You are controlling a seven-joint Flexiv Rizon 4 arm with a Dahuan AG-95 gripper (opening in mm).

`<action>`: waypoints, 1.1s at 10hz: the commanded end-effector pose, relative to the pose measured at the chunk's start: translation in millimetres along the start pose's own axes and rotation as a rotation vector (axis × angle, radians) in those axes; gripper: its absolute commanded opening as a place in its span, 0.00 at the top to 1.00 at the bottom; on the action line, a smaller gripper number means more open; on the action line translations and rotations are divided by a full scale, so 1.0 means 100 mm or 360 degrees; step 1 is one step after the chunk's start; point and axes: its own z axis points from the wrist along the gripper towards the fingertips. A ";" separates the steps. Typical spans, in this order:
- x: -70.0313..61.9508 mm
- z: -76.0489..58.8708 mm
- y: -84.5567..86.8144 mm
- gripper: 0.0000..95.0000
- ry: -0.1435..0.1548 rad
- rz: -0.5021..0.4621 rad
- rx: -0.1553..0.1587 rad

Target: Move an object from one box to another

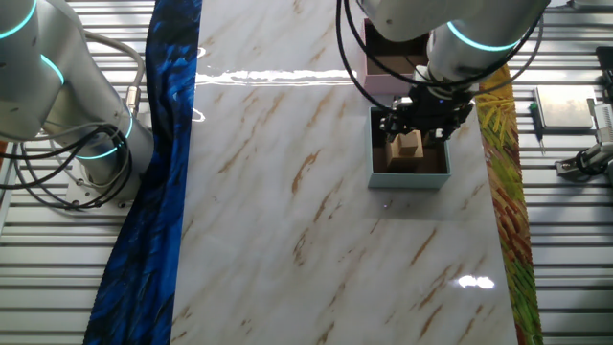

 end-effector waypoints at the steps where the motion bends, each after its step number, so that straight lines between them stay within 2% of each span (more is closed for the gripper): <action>1: 0.00 0.01 0.00 1.00 -0.0030 0.0015 0.0028; 5: 0.00 0.01 0.00 1.00 -0.0036 0.0013 0.0041; 7: 0.00 -0.02 0.00 1.00 -0.0033 0.0020 0.0030; 11: 0.09 -0.28 0.05 1.00 -0.0029 0.0046 0.0012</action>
